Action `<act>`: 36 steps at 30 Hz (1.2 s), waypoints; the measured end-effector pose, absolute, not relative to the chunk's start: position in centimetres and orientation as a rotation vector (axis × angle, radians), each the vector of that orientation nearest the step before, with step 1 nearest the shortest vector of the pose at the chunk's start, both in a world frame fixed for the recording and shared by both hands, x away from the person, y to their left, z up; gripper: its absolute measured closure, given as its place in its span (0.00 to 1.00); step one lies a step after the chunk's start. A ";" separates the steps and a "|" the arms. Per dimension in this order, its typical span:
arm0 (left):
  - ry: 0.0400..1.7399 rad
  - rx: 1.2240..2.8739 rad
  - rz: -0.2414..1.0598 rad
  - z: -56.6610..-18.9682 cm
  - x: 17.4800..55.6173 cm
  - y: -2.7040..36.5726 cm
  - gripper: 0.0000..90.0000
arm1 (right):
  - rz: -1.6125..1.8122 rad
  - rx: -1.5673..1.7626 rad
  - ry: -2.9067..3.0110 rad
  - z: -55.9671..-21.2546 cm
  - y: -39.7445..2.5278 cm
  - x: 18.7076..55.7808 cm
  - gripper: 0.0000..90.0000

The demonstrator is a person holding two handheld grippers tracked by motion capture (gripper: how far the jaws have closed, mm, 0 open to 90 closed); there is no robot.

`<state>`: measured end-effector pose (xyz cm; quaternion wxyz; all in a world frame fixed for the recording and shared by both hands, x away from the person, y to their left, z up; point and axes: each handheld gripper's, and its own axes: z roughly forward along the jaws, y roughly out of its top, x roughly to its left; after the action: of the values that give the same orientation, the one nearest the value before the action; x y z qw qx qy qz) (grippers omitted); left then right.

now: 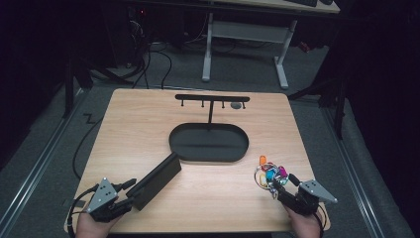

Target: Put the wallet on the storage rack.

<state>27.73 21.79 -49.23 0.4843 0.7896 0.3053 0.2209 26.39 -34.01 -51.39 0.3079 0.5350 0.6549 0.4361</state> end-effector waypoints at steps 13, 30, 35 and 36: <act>0.765 2.124 0.589 -47.8 28.1 19.5 0.51 | 1.194 1.403 1.746 -51.2 -34.0 26.4 0.37; 0.702 2.416 0.628 -44.7 29.8 17.2 0.50 | 1.238 1.394 1.748 -51.1 -34.1 26.5 0.37; 0.712 2.460 0.564 -44.2 30.7 16.6 0.51 | 1.246 1.402 1.744 -51.2 -34.2 26.5 0.37; 0.718 2.470 0.537 -44.1 31.0 16.5 0.51 | 1.246 1.406 1.743 -51.2 -34.3 26.5 0.37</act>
<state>30.96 16.51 -44.14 0.2540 0.9092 0.2643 0.1975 26.51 -34.25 -51.16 0.2856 0.5259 0.6518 0.4659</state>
